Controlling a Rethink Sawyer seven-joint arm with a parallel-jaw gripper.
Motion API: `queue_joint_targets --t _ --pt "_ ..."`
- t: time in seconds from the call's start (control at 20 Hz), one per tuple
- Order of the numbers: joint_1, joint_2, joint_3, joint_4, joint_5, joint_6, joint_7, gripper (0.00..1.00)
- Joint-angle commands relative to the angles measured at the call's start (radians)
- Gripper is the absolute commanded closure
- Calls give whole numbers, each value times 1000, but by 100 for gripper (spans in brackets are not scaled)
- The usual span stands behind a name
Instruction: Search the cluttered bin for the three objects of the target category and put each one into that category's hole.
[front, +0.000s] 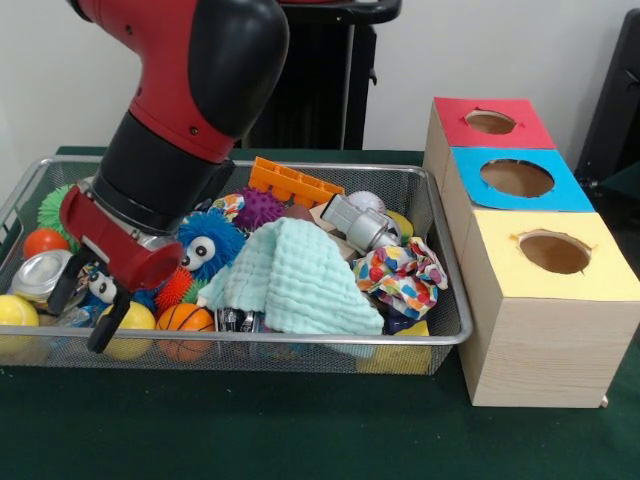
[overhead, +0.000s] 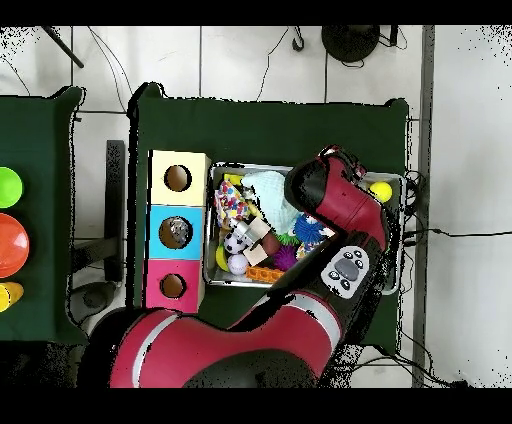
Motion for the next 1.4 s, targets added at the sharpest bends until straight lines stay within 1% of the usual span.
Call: queue_joint_targets --t 0.05,0.3,0.5,0.6,0.95,1.05,1.4 --pt "2 -20 117 52 -48 81 128 0" --pt "-8 -13 127 41 -53 108 111 0" --pt "-2 -3 105 32 -56 163 103 0" --pt "2 3 98 36 -57 173 104 0" --pt "2 18 93 47 -61 173 110 0" --pt "2 20 86 44 -62 186 109 0" --pt "3 12 77 57 -72 196 102 0"
